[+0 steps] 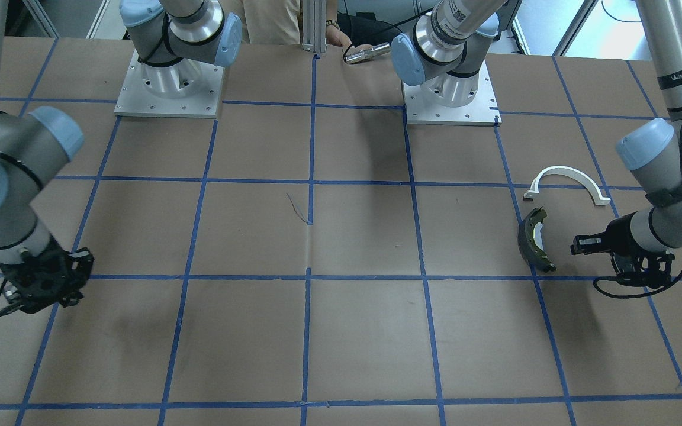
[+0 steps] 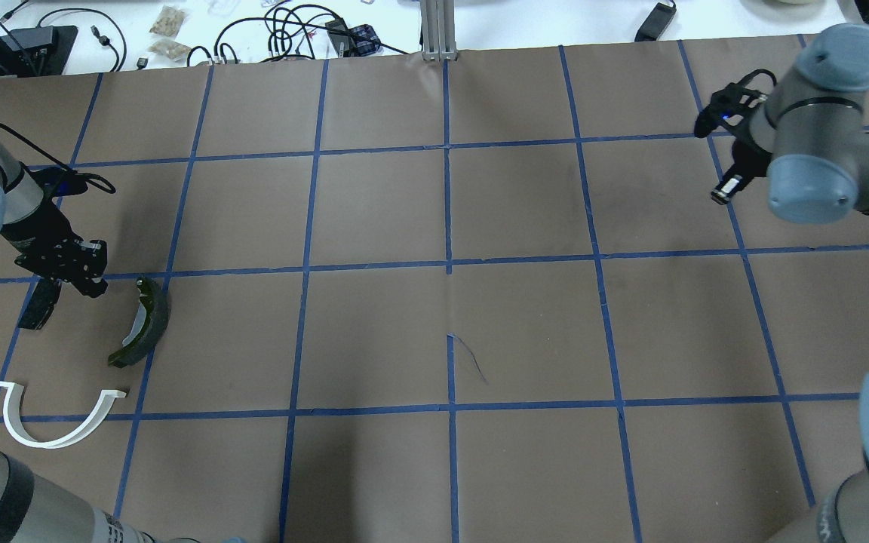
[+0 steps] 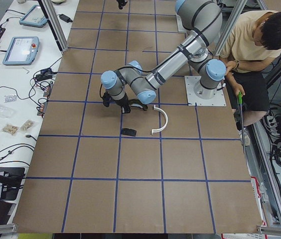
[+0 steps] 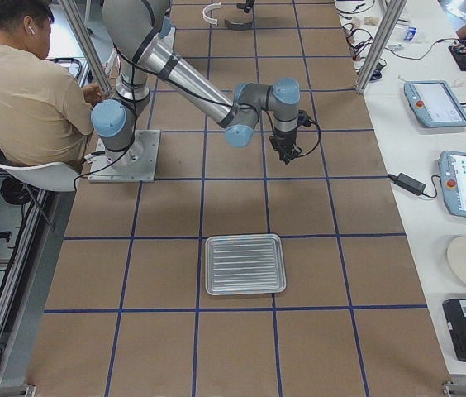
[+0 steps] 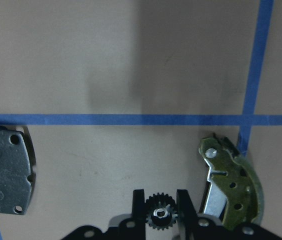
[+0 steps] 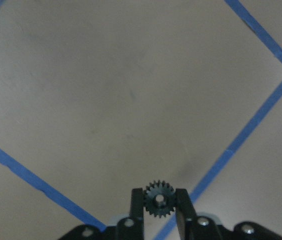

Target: Place bearing gear from tray to pile

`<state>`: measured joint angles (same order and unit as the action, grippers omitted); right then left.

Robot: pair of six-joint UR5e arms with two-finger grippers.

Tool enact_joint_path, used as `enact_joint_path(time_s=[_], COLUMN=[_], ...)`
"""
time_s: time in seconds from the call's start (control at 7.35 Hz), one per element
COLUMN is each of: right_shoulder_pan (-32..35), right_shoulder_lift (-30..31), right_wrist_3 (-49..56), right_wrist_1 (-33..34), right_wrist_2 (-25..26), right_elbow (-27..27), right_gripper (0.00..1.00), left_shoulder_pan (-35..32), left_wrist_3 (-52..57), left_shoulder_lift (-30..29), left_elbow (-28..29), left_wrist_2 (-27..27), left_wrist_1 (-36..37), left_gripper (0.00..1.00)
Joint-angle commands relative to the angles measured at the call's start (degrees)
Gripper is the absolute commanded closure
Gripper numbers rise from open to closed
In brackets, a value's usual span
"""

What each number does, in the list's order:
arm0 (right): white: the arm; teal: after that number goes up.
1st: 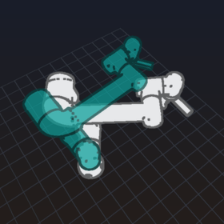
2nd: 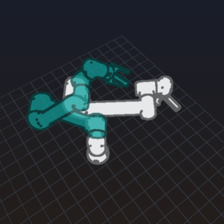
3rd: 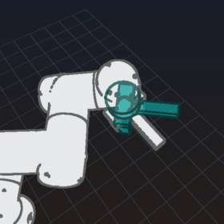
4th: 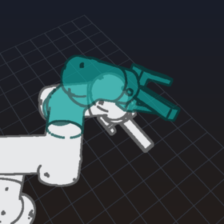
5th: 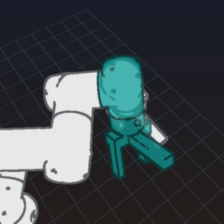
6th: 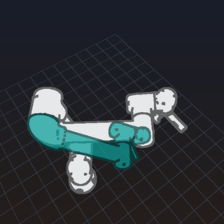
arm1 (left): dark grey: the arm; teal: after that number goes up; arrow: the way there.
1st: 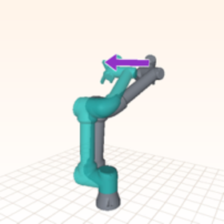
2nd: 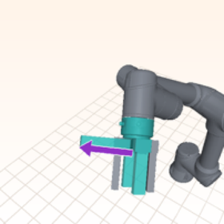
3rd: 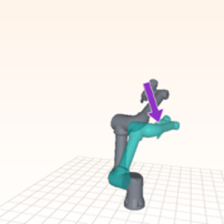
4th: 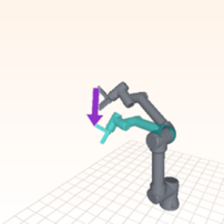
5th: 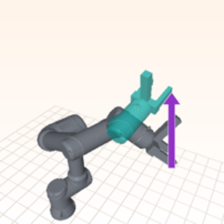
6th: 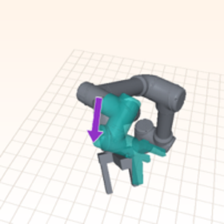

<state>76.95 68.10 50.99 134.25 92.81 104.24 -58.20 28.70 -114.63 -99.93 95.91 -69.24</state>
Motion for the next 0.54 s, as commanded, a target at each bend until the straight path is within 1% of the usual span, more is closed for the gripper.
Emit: enact_joint_path(time_s=[0.0,0.14,0.27,0.41], right_shoulder_pan=[13.35,18.19,23.72,27.78], right_shoulder_lift=[-0.16,-0.25,-0.25,-0.43], right_wrist_3=[-25.15,-35.59,-45.96,-53.29], right_wrist_1=[-1.8,-2.32,-2.33,-2.68], right_wrist_2=[0.53,-0.26,-2.53,-2.72], right_elbow=[-0.44,-0.44,-0.7,-1.83], right_gripper=[1.0,1.0,1.0,1.0], left_shoulder_pan=[0.19,0.19,0.19,0.19], left_wrist_3=[-0.04,0.04,0.04,-0.04], left_shoulder_lift=[-0.24,-0.41,-0.76,-0.77], left_elbow=[-1.32,-1.41,-1.41,-1.41], left_wrist_2=[0.06,0.15,0.15,0.15], left_wrist_1=[0.51,0.51,0.51,0.51], left_gripper=[1.0,1.0,1.0,1.0])
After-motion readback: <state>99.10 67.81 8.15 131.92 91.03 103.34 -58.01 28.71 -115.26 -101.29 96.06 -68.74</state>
